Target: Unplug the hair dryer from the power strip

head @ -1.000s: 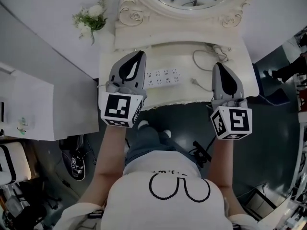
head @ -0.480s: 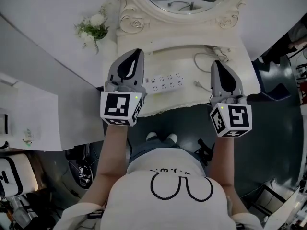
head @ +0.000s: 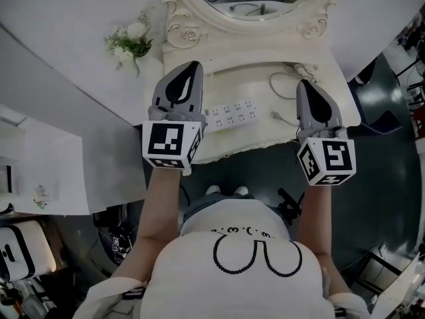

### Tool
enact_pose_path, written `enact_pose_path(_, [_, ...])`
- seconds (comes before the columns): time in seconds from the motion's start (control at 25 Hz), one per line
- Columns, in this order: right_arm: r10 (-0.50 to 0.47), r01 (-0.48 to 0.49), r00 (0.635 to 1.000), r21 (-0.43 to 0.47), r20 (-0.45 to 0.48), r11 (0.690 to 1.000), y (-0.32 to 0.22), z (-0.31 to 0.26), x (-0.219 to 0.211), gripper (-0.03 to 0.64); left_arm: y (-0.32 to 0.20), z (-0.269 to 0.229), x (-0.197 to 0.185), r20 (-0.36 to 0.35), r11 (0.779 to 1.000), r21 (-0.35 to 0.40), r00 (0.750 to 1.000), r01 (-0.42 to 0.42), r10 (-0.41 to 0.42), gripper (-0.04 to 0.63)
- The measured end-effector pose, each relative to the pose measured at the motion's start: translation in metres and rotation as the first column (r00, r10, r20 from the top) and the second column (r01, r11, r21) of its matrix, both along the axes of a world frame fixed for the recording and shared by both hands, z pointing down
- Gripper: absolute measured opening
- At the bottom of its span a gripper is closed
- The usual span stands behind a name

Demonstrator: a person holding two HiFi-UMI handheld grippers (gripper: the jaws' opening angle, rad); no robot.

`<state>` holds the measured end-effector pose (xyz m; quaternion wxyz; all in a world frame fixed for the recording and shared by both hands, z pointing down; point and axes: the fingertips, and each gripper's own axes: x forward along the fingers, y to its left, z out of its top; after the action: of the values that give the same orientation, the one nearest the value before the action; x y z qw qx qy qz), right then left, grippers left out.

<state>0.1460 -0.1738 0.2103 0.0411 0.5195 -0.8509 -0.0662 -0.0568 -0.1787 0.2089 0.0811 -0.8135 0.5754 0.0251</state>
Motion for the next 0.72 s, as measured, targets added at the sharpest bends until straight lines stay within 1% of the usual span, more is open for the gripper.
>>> enact_pose_path(0.72, [0.007,-0.007,1.000,0.016,0.001,1.000,0.014,-0.005,-0.005,-0.002,0.011,-0.005,0.001,0.009,1.000,0.006,1.000,-0.026,0.026,-0.002])
